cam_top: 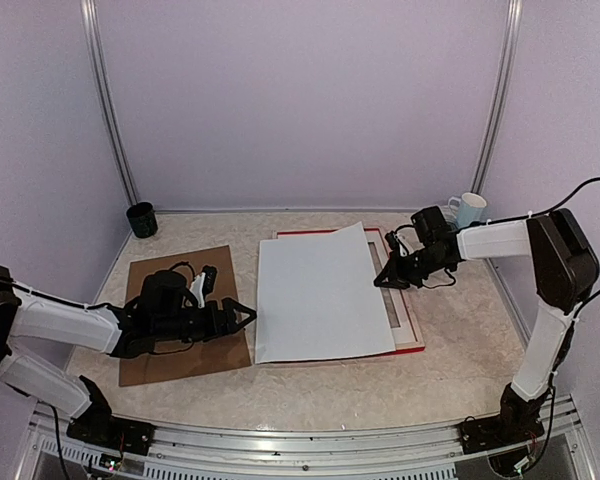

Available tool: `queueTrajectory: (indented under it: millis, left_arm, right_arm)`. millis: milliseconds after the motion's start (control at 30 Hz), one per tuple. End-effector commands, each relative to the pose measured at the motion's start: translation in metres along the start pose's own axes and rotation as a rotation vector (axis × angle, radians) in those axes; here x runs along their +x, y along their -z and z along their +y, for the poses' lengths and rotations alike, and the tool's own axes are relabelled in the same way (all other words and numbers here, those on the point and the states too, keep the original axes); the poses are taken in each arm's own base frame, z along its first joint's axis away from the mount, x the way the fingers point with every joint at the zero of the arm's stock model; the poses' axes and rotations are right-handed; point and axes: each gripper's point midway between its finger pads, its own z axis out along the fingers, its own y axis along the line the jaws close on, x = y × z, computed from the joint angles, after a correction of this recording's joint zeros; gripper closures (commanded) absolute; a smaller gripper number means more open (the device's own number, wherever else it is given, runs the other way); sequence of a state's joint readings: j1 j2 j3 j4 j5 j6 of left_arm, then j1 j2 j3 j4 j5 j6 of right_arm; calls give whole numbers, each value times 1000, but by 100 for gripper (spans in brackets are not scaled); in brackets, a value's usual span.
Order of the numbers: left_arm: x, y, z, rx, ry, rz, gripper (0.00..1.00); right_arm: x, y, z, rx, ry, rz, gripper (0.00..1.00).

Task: Put the photo into the frame
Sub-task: Pick up the photo from the frame body, then place the photo on the frame body.

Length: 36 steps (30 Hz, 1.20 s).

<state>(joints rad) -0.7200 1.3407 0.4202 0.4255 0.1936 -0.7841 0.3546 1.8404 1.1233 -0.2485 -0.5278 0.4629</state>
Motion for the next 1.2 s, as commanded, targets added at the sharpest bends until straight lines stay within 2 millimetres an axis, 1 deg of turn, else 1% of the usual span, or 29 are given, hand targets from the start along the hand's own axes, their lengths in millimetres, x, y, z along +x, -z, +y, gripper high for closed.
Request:
queueTrajectory:
  millis: [0,300,433,467,500,700,967,1167]
  left_arm:
    - [0,3,4,-5,-7,-13,14]
    - [1,3,5,-7,-4,-11,13]
    - [1,3,5,-8,0,-13,8]
    - [1,3,5,-7,0,-14,2]
    - [1,3,5,-7,2,-13,1]
    - [2,3,6,-8,6,-12,1]
    - [2,2,5,-8,8,-10,1]
    - [3,0,4,-5,10,-5,1]
  right_arm:
    - [-3,-2,-3,38,28,10,100]
    - [-9,-3,-8,70,39,-3,100]
    - [-12,-3,-11,86,45,-5,100]
    - [-12,-3,-12,89,46,-7,100]
    - [-12,-3,-12,91,46,-6,100]
    - [-14,-2,-18,101,45,-6,100]
    - [-21,4,-20,108,54,-16,100]
    - [-20,5,-22,115,56,-7,100]
